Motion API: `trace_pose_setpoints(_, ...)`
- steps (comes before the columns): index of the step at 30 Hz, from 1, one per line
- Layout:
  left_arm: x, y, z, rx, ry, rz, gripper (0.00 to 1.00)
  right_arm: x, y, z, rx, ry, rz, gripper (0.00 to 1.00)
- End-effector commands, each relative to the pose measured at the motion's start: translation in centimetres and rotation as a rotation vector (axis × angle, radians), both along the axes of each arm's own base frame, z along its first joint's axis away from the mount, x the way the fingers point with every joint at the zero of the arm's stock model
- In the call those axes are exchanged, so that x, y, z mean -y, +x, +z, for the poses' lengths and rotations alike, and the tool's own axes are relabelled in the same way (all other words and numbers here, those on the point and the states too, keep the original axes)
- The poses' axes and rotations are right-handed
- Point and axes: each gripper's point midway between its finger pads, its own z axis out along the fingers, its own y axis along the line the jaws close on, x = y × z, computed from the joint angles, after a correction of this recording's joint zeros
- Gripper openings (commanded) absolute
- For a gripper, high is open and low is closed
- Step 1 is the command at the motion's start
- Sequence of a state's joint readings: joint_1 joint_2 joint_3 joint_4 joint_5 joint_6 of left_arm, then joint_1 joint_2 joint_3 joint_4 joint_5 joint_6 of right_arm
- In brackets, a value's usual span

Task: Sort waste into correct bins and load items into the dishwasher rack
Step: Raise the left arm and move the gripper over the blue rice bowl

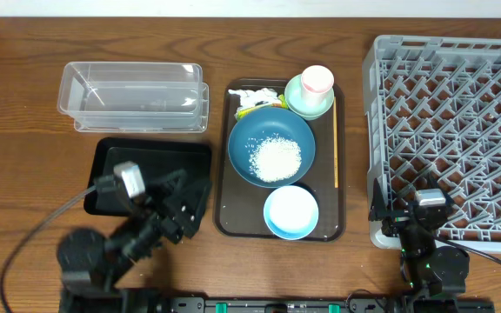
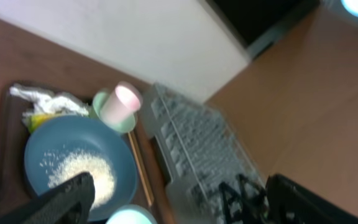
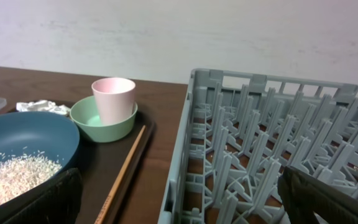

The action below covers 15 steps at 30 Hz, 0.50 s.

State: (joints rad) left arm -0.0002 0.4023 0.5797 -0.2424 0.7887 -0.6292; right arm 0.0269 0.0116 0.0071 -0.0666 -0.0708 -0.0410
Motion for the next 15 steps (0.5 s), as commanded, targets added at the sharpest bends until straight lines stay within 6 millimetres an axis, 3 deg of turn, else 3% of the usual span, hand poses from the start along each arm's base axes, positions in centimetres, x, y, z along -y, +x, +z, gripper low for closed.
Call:
trace_pose_setpoints(1,1.6,0.0,3.9,0.077,0.111,-0.157,0.91,-0.1,0.0,0.0,0.003,-0.013,0.004,0.99)
trace_pose_setpoints(8,4.5,-0.9,9.8,0.235,0.049,-0.481,0.9,-0.1,0.0,0.0,0.003,-0.013,0.004,0.99)
trace_pose_setpoints(15,4.9,1.0,10.2,0.154,-0.006,-0.478,0.91,-0.1,0.0,0.0,0.003,-0.013,0.004,0.99)
